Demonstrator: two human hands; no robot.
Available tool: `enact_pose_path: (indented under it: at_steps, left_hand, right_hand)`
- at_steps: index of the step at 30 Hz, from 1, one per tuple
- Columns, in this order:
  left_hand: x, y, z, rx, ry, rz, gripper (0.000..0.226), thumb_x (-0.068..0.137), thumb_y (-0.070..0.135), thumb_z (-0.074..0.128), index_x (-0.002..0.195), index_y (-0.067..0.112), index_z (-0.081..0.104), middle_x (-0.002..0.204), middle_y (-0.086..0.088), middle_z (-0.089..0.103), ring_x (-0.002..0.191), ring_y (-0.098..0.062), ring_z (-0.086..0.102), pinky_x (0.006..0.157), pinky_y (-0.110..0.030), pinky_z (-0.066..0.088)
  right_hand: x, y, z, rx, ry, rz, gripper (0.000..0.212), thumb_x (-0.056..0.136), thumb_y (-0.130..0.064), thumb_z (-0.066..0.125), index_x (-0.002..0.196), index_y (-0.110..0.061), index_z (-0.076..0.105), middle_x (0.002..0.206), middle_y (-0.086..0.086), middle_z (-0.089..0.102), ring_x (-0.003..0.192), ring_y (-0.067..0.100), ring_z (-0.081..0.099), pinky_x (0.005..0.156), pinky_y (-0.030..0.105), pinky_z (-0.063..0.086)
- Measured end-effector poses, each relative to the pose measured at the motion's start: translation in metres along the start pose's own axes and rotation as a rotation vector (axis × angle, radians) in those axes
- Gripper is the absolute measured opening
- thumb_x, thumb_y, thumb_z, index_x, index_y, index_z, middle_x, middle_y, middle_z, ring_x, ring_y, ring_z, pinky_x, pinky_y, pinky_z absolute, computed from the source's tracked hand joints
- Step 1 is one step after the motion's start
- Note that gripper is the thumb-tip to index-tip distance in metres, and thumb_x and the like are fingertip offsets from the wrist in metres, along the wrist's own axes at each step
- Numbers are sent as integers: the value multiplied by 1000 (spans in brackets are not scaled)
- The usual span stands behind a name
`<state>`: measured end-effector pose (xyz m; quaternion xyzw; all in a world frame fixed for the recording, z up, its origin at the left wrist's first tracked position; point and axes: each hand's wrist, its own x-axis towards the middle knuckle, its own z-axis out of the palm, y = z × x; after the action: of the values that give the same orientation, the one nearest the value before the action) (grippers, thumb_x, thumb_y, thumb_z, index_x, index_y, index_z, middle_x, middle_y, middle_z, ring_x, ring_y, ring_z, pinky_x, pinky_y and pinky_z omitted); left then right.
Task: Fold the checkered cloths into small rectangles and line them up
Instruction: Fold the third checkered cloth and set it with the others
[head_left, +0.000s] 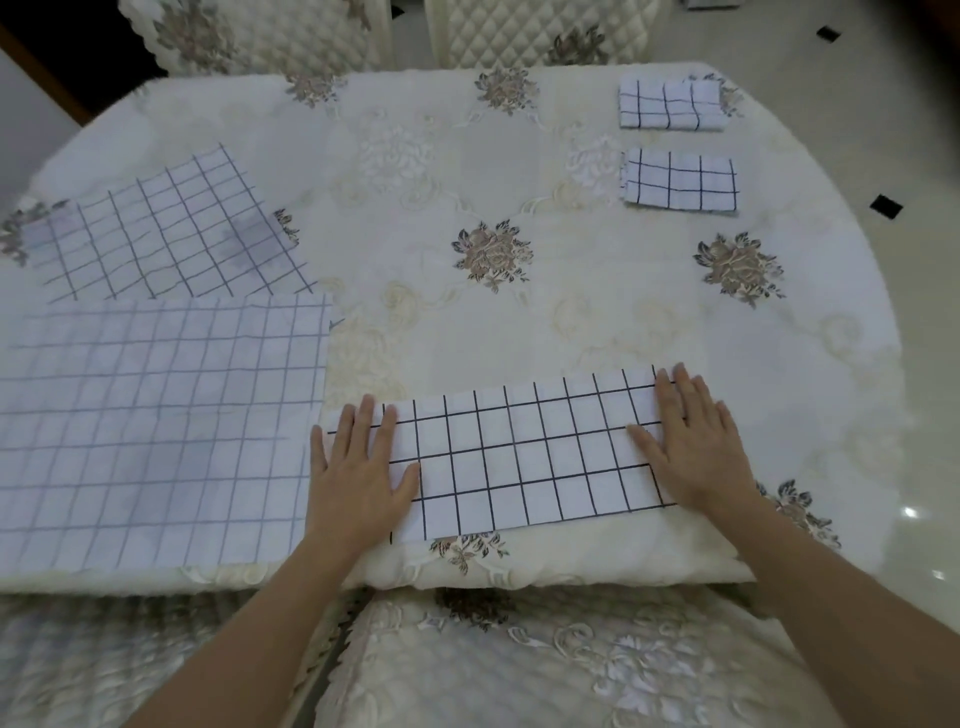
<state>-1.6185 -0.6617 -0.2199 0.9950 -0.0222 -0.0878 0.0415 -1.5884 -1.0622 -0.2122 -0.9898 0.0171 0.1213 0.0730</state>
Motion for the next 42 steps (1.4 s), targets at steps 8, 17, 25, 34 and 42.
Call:
enact_pose_path:
  at_steps: [8,17,25,34,42]
  left_hand:
    - [46,99,-49,4,129,465,52,93,43,43,137,17,54,146,-5,52,137,-26,46,119,-59,16]
    - [124,240,-59,135,-54,1205,34,83,10,68,117,14,68,122,-8,66,109,-33,61,102,-47,43]
    - [152,306,-58,294,-236,1391,45,94,29,59,138,27,51,133,-1,52,117,-23,51,106,-39,35]
    - [168,322,-58,328,-337,1437,49,88,37,67,134,30,51,128,1,48,117,-20,47,97,-37,39]
    - [176,338,-62,310,-339,1428,38,93,35,63,130,31,56,124,2,52,118,-19,47,98,-35,36]
  right_hand:
    - [-54,10,-29,100,272,165,64,90,-22,66,147,-5,43,134,25,53,113,44,56,88,54,50]
    - [-68,6,-15,156,287,344,36,85,-25,69,117,-8,64,100,16,59,85,38,57,71,44,49]
    - [-49,3,-17,242,224,474,37,92,-46,59,111,-13,59,100,8,60,89,29,56,71,42,49]
    - [-35,6,-26,460,63,622,39,88,-55,63,106,-21,59,104,0,64,102,26,60,84,40,47]
    - [-30,21,-30,646,72,524,19,92,-34,66,106,-21,65,101,-3,47,92,23,59,78,35,48]
